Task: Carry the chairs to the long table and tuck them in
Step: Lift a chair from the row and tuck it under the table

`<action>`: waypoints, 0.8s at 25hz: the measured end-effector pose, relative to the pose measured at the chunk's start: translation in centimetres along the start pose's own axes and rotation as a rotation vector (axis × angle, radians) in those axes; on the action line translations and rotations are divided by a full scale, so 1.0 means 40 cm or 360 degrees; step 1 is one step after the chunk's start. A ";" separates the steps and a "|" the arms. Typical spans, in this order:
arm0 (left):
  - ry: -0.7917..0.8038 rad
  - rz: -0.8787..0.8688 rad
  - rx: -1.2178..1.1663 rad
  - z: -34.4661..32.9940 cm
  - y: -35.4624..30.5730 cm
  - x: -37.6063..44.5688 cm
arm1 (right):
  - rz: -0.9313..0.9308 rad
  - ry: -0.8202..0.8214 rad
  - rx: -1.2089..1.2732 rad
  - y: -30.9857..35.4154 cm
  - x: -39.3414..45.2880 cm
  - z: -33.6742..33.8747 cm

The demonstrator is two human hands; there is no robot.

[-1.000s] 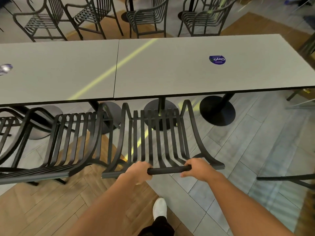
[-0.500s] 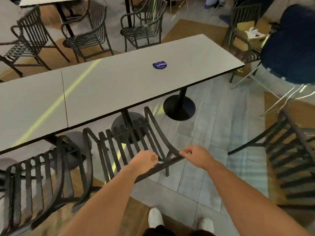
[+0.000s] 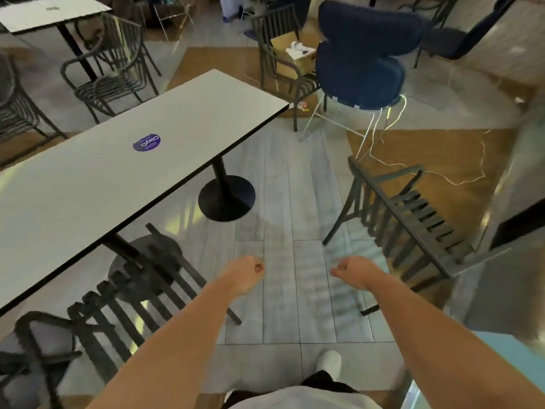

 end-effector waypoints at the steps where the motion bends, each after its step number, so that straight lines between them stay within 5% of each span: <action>1: 0.0011 -0.0019 0.0005 -0.010 -0.033 0.036 | -0.0015 -0.0018 0.0039 -0.034 0.012 0.027; 12: 0.0187 -0.0371 0.0183 -0.129 -0.476 0.419 | -0.0281 -0.0501 0.0453 -0.473 0.161 0.242; 20: 0.0419 -0.0766 0.0389 -0.092 -0.661 0.797 | -0.0616 -0.0335 0.0692 -0.591 0.278 0.235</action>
Point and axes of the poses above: each hand's wrist, its own x-axis towards the middle knuckle, its own z-axis out of the back of the hand, y = z × x, the point moved 6 cm from there along x, towards the middle knuckle, and after that the axes turned 10 degrees about -z, right-handed, at the moved point
